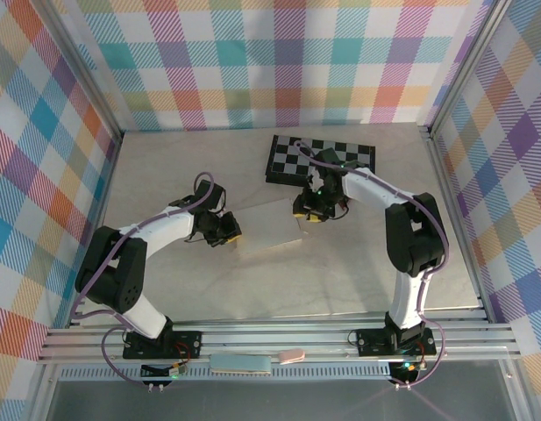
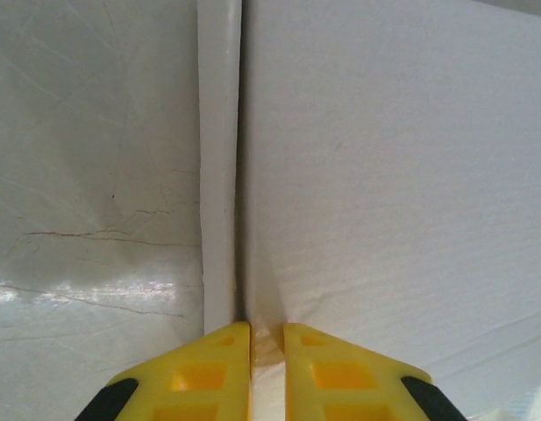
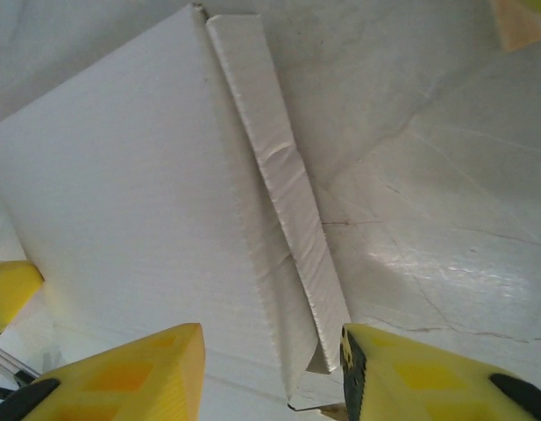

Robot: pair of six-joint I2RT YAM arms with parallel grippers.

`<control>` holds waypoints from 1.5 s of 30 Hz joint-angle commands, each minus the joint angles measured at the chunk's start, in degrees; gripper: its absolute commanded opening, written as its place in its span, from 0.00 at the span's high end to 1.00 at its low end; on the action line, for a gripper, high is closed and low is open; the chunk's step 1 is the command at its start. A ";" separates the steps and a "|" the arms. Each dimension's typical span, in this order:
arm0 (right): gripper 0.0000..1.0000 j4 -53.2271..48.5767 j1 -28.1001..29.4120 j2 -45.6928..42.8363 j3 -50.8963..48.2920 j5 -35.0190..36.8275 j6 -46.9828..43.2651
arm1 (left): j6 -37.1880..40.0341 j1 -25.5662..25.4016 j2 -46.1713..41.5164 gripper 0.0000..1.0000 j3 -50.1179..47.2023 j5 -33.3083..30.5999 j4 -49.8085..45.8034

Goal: Fold the paper box

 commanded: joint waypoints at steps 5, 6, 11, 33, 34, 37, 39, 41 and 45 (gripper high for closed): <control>0.60 -0.61 0.87 3.49 -2.04 -0.67 -2.38 | 1.22 0.65 1.24 0.86 1.37 -0.51 -2.04; 0.60 -0.48 0.93 3.79 -2.29 -0.66 -2.46 | 1.06 0.65 1.32 0.86 1.37 -0.51 -1.98; 0.70 -0.86 1.39 5.52 -2.08 0.62 -2.50 | 1.05 0.65 1.52 0.86 1.64 -0.44 -2.06; 0.75 -1.94 1.50 6.46 -0.98 0.94 -2.51 | 1.56 3.73 0.51 0.59 2.97 4.15 -0.67; 0.75 -1.86 1.47 6.46 -1.04 0.79 -2.52 | 1.58 3.66 1.60 0.61 3.11 4.85 -0.16; 0.75 -1.50 1.53 6.54 -1.36 0.29 -2.47 | 1.57 3.33 3.60 0.64 3.14 5.21 0.73; 0.75 -1.20 1.49 6.51 -1.47 0.02 -2.48 | 1.30 3.11 4.34 0.67 2.78 5.22 1.53; 0.75 -1.07 1.51 6.63 -1.41 -0.36 -2.32 | 1.22 2.85 5.16 0.71 2.70 5.39 1.93; 0.76 -0.72 1.72 7.14 -0.94 -1.49 -2.28 | 0.54 2.24 6.20 0.75 2.03 5.60 3.42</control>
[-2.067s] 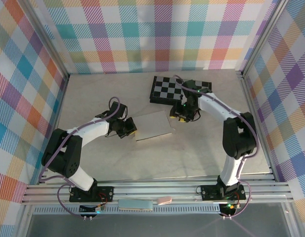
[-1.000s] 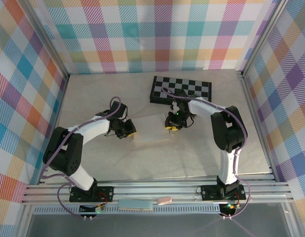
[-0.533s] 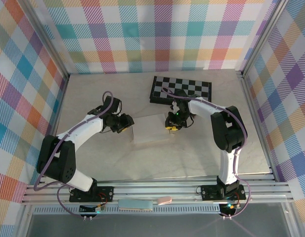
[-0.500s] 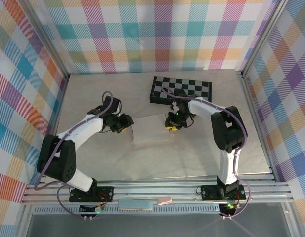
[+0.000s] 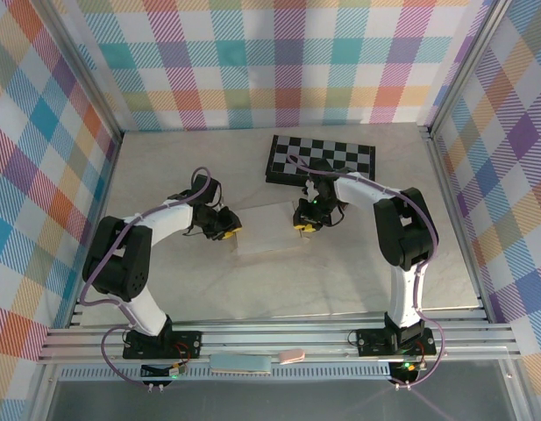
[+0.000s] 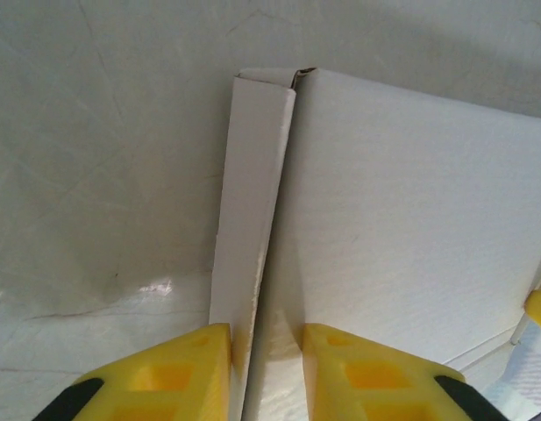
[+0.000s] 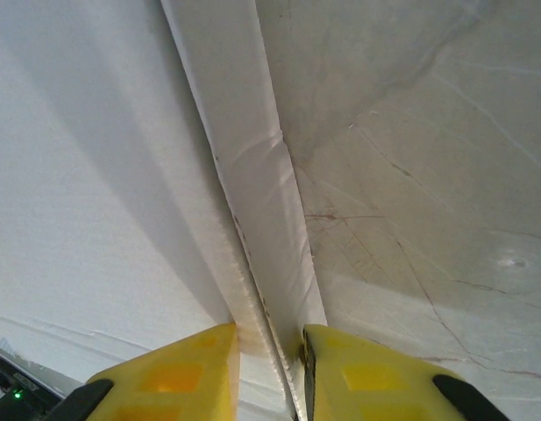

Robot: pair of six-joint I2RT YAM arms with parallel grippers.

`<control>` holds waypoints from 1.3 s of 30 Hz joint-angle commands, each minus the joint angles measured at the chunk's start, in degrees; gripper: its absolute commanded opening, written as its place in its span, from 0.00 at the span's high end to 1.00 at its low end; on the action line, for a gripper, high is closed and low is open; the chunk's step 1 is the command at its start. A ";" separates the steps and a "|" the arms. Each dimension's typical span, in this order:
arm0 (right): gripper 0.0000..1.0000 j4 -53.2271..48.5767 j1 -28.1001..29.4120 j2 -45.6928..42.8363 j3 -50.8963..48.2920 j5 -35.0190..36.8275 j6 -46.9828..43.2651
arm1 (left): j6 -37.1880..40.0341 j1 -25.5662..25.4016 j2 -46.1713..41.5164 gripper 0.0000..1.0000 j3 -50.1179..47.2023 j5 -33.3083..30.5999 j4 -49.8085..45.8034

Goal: Fold the paper box

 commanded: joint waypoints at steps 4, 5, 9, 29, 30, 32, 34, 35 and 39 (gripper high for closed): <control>0.80 -0.80 1.54 3.33 1.30 -0.66 -0.52 | -0.76 -1.62 1.83 0.79 -0.92 1.56 2.56; 0.81 -0.78 1.78 3.51 1.47 -0.76 -0.46 | -0.77 -1.71 1.95 0.79 -0.83 1.54 2.58; 0.84 -0.91 2.77 4.37 1.93 -0.52 0.19 | -0.74 -2.20 2.39 0.84 -0.73 1.74 2.47; 0.76 0.03 0.88 -0.08 0.55 -3.60 -6.00 | 4.14 -1.70 1.72 1.00 -3.19 0.56 -1.70; 0.72 0.47 0.15 -0.40 0.16 -4.78 -6.77 | 4.34 -1.45 1.55 1.00 -3.86 1.03 -1.41; 0.62 2.04 -1.27 -1.14 -0.89 -8.24 -8.02 | 4.82 -1.00 0.87 1.00 -4.97 1.75 -0.90; 0.56 3.22 -2.28 -1.43 -1.40 -11.56 -9.38 | 5.57 -0.69 0.24 1.00 -6.19 2.00 -0.89; 0.54 3.34 -2.48 -1.25 -1.20 -12.54 -10.05 | 5.68 -0.52 -0.02 1.00 -6.64 2.14 -0.91; 0.50 2.56 -2.69 1.77 0.20 -14.27 -11.87 | 6.07 0.25 -1.01 1.00 -8.27 2.33 -0.61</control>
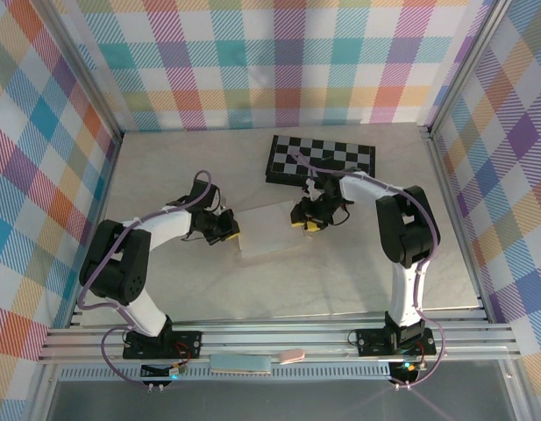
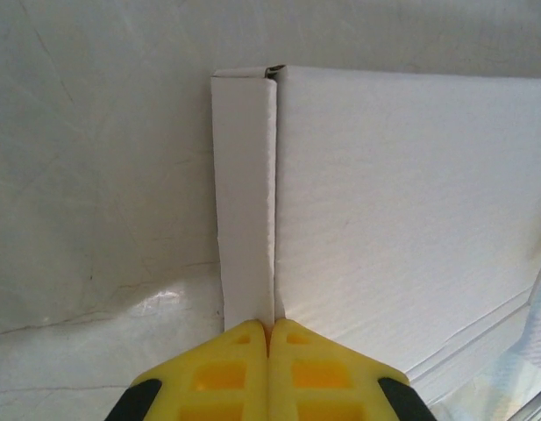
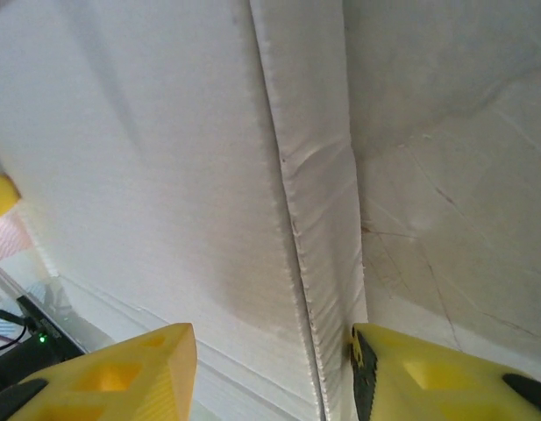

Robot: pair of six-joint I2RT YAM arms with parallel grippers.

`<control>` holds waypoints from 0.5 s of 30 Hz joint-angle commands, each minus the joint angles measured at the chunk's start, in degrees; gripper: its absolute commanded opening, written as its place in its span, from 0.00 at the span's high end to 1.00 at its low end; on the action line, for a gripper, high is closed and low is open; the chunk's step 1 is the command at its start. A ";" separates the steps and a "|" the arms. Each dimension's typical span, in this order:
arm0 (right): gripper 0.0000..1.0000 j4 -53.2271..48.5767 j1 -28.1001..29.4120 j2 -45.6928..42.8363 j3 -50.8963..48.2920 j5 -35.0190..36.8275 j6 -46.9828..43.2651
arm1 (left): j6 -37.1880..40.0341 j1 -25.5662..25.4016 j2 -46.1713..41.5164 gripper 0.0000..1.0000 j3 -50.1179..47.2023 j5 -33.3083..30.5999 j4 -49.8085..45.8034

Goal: Fold the paper box

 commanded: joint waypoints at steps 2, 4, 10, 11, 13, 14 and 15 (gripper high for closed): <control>0.49 0.68 0.14 2.02 1.02 -4.67 -3.96 | 1.60 0.66 0.59 1.00 -3.99 -0.24 -5.60; 0.48 0.56 -0.64 1.79 0.69 -3.85 -4.38 | 1.84 1.12 0.14 1.00 -4.64 -0.34 -5.68; 0.46 2.11 -2.85 -2.01 -2.39 -3.93 -5.70 | 2.51 1.58 -0.72 1.00 -5.67 -0.43 -6.25; 0.46 2.66 -3.24 -2.59 -3.00 -3.83 -5.78 | 2.65 1.66 -0.83 1.00 -5.78 -0.47 -6.44; 0.44 4.11 -4.15 -3.68 -4.10 -5.34 -5.55 | 2.92 1.82 -0.99 1.00 -5.93 -0.42 -6.66; 0.43 4.50 -4.28 -3.72 -4.18 -6.14 -5.56 | 3.08 1.91 -1.13 1.00 -6.10 -0.48 -6.79; 0.43 4.21 -4.39 -3.31 -3.94 -6.77 -5.82 | 3.28 2.02 -1.18 1.00 -6.32 -0.52 -6.73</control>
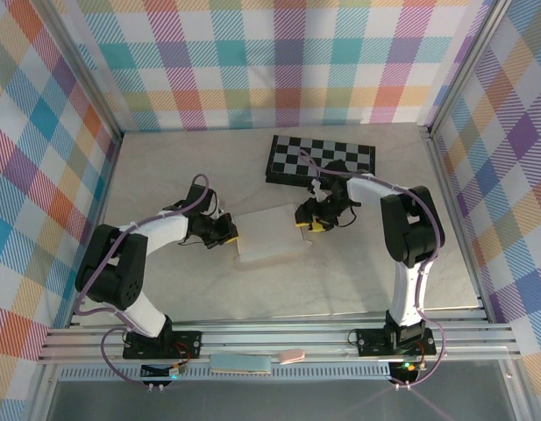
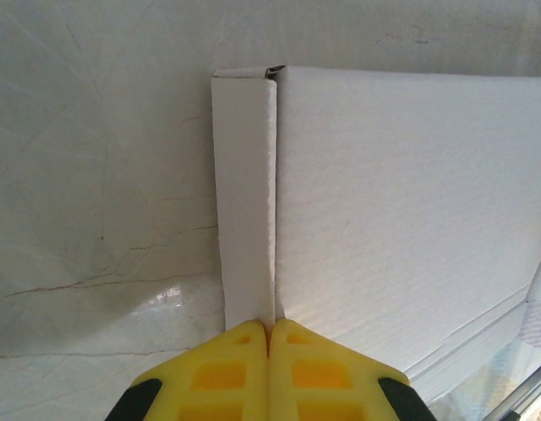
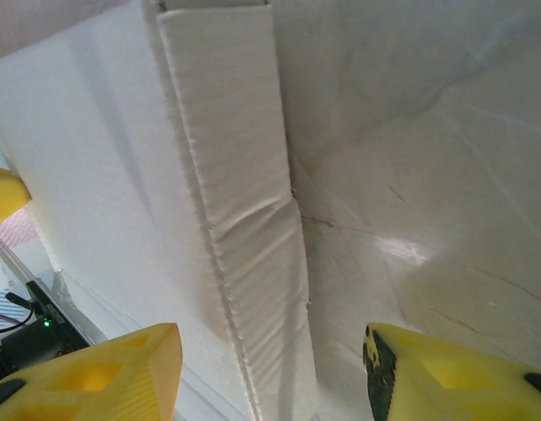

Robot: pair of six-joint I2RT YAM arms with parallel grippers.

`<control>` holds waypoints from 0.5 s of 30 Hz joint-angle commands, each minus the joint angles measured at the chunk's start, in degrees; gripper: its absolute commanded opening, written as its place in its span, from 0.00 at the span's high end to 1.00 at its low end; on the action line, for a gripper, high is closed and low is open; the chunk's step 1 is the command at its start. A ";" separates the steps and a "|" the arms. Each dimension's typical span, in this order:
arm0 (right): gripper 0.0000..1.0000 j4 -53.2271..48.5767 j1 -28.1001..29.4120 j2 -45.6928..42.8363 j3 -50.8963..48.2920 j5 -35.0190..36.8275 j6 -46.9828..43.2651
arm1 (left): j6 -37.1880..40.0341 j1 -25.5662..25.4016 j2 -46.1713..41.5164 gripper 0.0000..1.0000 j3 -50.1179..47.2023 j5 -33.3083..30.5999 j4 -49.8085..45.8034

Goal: Fold the paper box

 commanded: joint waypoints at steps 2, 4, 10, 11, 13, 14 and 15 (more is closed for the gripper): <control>0.42 1.77 -0.66 -1.29 -0.32 -5.90 -2.18 | 1.67 1.04 0.91 1.00 -3.62 -2.16 -7.57; 0.41 3.07 -0.60 -0.21 -1.06 -9.77 -2.14 | 1.69 1.41 1.01 1.00 -4.14 -1.82 -7.21; 0.40 5.40 1.19 3.38 -2.20 -17.54 -2.29 | 1.09 2.63 0.83 1.00 -6.04 -0.86 -5.78; 0.40 6.04 1.52 3.21 -2.56 -17.79 -2.05 | 1.06 2.72 0.85 1.00 -6.08 -0.75 -5.72; 0.41 8.29 1.78 2.78 -3.72 -18.88 -0.30 | 1.06 2.82 1.22 1.00 -6.17 -0.57 -5.51; 0.41 9.43 1.73 2.68 -4.10 -19.67 0.61 | 1.06 2.91 1.36 1.00 -6.17 -0.60 -5.43; 0.42 10.64 1.93 2.68 -4.39 -20.60 1.58 | 0.98 2.91 1.43 1.00 -6.18 -0.57 -5.23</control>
